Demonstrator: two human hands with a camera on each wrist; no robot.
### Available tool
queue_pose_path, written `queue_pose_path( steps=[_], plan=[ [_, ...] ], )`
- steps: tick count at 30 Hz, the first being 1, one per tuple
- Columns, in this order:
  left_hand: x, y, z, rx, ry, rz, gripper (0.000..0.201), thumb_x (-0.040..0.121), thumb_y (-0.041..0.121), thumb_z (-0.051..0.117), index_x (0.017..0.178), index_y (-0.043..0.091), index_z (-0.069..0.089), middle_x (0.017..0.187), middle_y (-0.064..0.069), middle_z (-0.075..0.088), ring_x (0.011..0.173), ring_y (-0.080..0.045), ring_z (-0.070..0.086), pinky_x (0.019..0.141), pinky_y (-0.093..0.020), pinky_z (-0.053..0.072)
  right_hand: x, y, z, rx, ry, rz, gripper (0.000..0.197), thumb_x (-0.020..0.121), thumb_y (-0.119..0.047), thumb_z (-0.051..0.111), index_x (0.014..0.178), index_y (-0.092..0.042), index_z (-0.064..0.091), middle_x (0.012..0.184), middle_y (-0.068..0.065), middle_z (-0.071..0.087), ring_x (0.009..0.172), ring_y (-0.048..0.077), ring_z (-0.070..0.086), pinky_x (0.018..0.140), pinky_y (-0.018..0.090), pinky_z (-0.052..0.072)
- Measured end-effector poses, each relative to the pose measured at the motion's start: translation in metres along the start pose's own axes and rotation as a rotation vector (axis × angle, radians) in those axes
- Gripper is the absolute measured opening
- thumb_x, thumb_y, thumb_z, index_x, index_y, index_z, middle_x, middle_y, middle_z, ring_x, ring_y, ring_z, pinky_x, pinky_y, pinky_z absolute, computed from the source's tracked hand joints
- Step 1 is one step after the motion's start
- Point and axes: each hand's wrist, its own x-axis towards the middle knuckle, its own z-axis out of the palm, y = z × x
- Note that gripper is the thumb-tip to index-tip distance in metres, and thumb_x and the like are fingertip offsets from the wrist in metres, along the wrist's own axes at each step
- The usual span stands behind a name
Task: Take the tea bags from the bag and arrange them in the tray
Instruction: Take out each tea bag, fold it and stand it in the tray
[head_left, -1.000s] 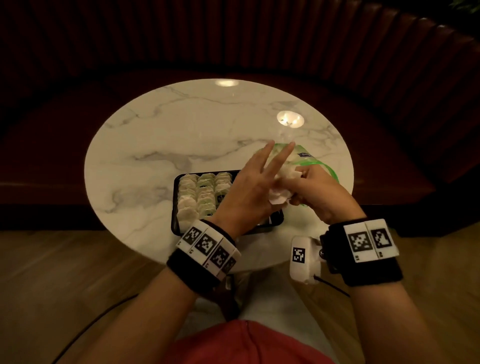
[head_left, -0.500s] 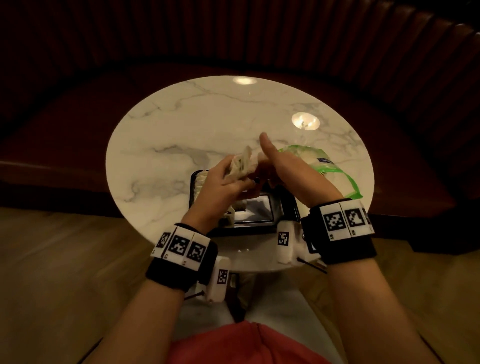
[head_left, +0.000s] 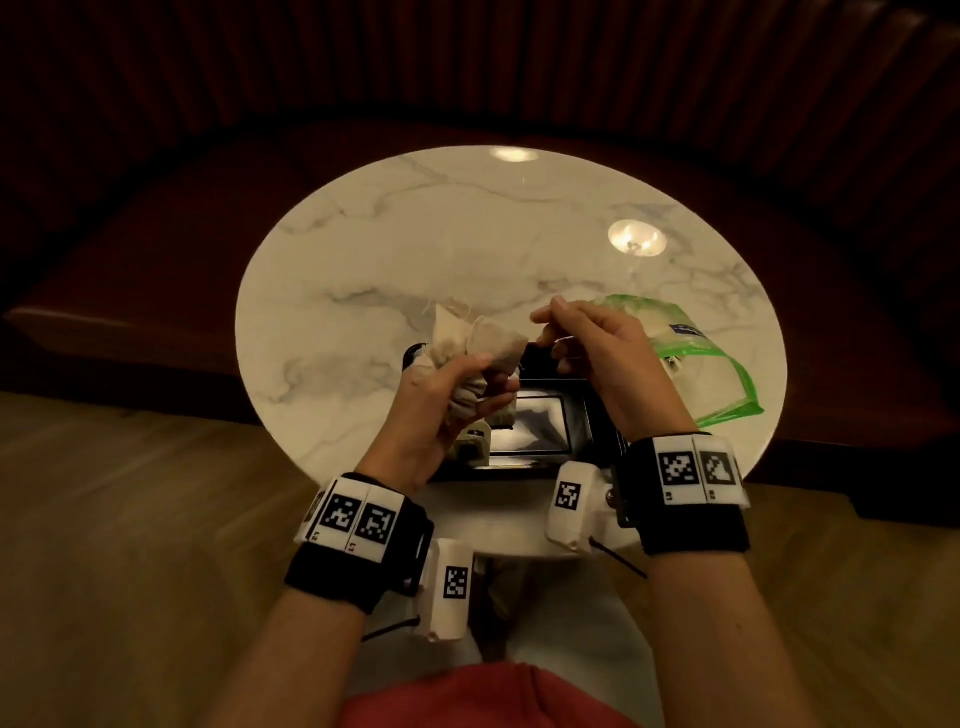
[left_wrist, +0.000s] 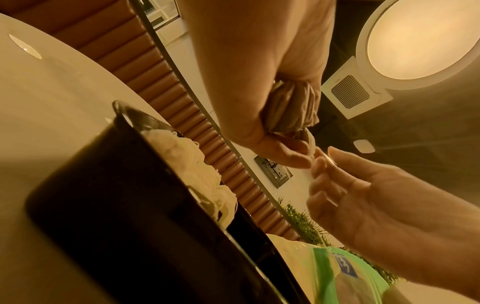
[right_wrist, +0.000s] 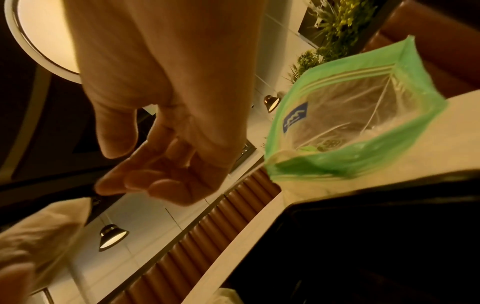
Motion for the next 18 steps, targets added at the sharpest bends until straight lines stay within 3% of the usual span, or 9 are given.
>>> queue_pose_path(
  steps=[4, 7, 10, 13, 18],
  plan=[
    [0.002, 0.000, 0.003, 0.010, 0.009, -0.018, 0.015, 0.094, 0.004, 0.051, 0.097, -0.001, 0.065, 0.072, -0.010, 0.069, 0.068, -0.018, 0.069, 0.071, -0.028, 0.059, -0.001, 0.009, -0.007, -0.090, -0.068, 0.025, 0.022, 0.094, -0.027, 0.061, 0.114, -0.024, 0.068, 0.101, -0.006, 0.069, 0.089, 0.009, 0.062, 0.074, 0.025, 0.048],
    [0.002, 0.001, 0.007, 0.014, -0.003, -0.033, 0.022, 0.094, 0.006, 0.052, 0.109, -0.003, 0.064, 0.084, -0.013, 0.070, 0.074, -0.019, 0.070, 0.069, -0.028, 0.060, 0.000, 0.014, -0.003, -0.114, -0.171, 0.038, 0.036, 0.090, -0.027, 0.066, 0.126, -0.028, 0.062, 0.118, 0.005, 0.067, 0.104, 0.016, 0.066, 0.083, 0.031, 0.051],
    [0.002, 0.000, 0.007, 0.039, 0.005, -0.038, 0.030, 0.093, 0.008, 0.054, 0.119, -0.005, 0.061, 0.097, -0.018, 0.066, 0.080, -0.022, 0.069, 0.067, -0.028, 0.058, -0.003, 0.014, 0.003, -0.091, -0.202, 0.047, 0.028, 0.091, -0.016, 0.064, 0.120, -0.016, 0.065, 0.112, 0.014, 0.069, 0.100, 0.021, 0.067, 0.089, 0.037, 0.052],
    [0.001, -0.001, 0.006, 0.059, 0.016, -0.041, 0.019, 0.094, 0.007, 0.053, 0.108, 0.001, 0.065, 0.089, -0.015, 0.067, 0.078, -0.024, 0.066, 0.065, -0.028, 0.059, -0.004, 0.016, 0.004, -0.042, -0.183, 0.027, 0.013, 0.091, -0.006, 0.061, 0.104, -0.005, 0.067, 0.099, 0.019, 0.069, 0.093, 0.025, 0.065, 0.092, 0.042, 0.051],
    [0.004, 0.000, 0.000, 0.091, 0.074, -0.030, 0.014, 0.094, 0.005, 0.052, 0.098, 0.004, 0.066, 0.081, -0.012, 0.065, 0.072, -0.024, 0.062, 0.063, -0.030, 0.058, -0.003, 0.015, 0.001, 0.053, -0.115, 0.024, 0.009, 0.095, -0.005, 0.056, 0.096, -0.007, 0.065, 0.090, 0.008, 0.070, 0.080, 0.016, 0.068, 0.073, 0.023, 0.055]
  ],
)
